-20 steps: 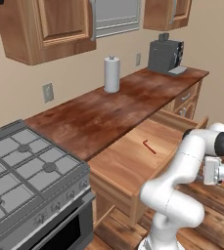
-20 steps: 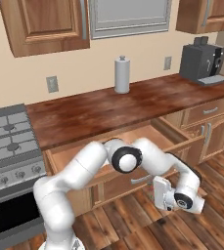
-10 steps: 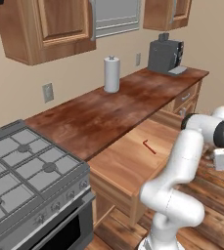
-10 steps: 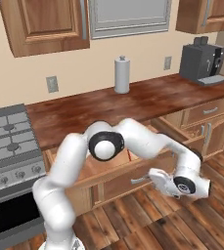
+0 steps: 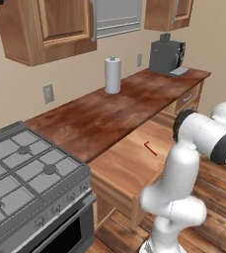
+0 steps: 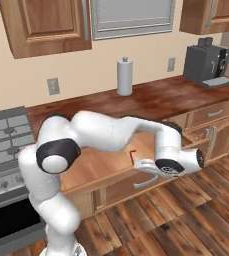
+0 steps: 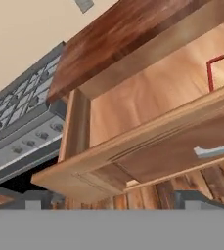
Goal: Take a straw from the drawer in front and place it inside the glass cup on the dining counter.
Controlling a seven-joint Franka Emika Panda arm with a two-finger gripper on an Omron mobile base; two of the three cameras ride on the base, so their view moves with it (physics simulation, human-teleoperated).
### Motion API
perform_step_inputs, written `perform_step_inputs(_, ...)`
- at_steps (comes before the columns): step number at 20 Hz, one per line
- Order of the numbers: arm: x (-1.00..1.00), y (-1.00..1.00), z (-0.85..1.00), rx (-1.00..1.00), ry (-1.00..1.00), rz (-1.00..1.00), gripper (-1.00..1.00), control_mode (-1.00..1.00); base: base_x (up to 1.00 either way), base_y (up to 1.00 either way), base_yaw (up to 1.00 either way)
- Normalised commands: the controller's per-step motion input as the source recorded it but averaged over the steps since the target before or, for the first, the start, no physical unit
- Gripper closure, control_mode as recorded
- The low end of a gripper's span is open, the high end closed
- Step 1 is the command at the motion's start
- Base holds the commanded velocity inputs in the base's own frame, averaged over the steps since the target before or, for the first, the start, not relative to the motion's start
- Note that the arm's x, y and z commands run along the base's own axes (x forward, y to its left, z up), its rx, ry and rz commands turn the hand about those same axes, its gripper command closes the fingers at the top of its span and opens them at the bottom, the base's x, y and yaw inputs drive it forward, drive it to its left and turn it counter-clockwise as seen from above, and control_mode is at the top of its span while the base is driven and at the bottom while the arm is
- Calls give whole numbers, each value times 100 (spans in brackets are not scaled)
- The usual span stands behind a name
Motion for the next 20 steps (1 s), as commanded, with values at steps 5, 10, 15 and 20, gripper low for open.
perform_step_inputs(5,-16,93,91,-50,-14,5,-100,-100,0,0,0)
perform_step_inputs(10,14,98,73,-47,4,-1,-100,-100,0,0,0)
perform_step_inputs(15,47,35,17,-21,29,-6,-100,-100,0,0,0)
perform_step_inputs(20,65,-1,-30,-3,35,-4,-100,-100,0,0,0)
